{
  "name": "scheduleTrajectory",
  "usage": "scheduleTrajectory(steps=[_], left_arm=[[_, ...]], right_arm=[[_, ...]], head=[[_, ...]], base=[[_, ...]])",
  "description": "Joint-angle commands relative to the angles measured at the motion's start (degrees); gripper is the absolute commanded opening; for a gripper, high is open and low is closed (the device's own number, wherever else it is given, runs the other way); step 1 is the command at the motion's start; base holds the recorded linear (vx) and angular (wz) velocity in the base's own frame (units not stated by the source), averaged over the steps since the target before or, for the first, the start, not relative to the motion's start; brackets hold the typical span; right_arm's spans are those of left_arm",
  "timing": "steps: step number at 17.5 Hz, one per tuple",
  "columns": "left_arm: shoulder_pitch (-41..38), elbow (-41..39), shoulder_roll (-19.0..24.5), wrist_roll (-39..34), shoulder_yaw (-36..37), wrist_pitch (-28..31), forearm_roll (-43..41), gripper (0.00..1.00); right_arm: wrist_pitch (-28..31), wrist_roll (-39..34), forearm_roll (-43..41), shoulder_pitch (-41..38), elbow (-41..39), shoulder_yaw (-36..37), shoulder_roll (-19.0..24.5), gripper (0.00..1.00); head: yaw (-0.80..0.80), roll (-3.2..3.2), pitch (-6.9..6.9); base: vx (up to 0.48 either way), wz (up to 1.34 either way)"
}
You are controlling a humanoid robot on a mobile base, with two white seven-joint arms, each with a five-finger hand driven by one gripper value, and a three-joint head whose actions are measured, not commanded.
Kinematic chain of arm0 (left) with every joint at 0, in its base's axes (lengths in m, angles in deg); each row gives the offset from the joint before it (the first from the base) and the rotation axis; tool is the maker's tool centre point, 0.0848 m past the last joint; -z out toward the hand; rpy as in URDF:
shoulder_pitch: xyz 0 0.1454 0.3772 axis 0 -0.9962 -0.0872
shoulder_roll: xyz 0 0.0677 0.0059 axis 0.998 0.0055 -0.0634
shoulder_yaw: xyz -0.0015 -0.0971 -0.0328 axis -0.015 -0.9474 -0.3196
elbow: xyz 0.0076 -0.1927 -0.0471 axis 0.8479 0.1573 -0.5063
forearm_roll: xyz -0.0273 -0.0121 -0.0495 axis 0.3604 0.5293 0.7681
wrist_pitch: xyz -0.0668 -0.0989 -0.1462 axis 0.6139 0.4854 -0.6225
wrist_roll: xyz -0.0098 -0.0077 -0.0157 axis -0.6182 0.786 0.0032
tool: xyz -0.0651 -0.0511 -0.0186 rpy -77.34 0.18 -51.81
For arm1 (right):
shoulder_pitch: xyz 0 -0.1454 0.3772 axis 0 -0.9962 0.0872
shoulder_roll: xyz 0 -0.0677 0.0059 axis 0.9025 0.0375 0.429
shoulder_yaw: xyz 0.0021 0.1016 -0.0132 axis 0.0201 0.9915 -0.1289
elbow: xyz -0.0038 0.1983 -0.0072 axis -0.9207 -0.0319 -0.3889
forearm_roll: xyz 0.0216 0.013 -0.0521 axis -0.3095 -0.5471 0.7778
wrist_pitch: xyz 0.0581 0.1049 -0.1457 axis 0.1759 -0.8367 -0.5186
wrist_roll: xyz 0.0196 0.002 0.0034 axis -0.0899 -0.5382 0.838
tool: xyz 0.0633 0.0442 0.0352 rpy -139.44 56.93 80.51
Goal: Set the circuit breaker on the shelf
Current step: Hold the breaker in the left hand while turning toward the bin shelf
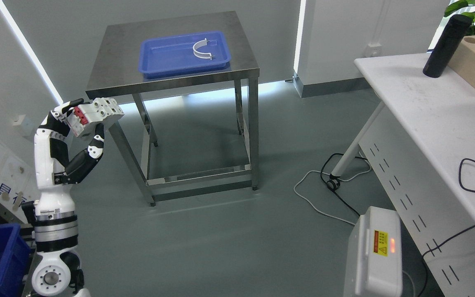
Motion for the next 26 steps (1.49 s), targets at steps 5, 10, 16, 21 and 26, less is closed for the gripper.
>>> scheduleTrajectory(steps=[5, 10, 16, 21, 26], left_arm=[[2.6, -0.3, 1.0, -2.1, 0.1, 4.0, 0.0, 0.15], [5.6, -0.3, 1.0, 1.5, -1.0, 7.2, 0.0, 0.15], [5.3, -0.7, 1.0, 3.2, -1.8, 3.7, 0.0, 0.15], [10.7, -1.0, 1.0, 9.5, 1.8, 2.5, 0.0, 0.15], [12.6, 0.5, 1.0, 13.6, 3.5, 8.4, -4.3, 0.16]], right_arm=[[0.0, 0.0, 0.0, -0.1, 0.0, 0.0, -1.0, 1.00], [0.0, 0.0, 0.0, 0.0, 0.0, 0.0, -1.0, 1.00], [0.0, 0.0, 0.0, -0.1, 0.0, 0.0, -1.0, 1.00], [0.0, 0.0, 0.0, 0.0, 0.0, 0.0, -1.0, 1.00], [0.0, 0.0, 0.0, -0.1, 0.0, 0.0, -1.0, 1.00]], head=[[0.00, 0.00, 0.01], [0.00, 0.00, 0.01], [0.00, 0.00, 0.00], [0.00, 0.00, 0.01], [0.00, 0.00, 0.01]], base=[[-0.298, 0.06], [-0.330, 0.43], [-0.186, 1.11], [-0.064, 1.13], [0.002, 1.07]])
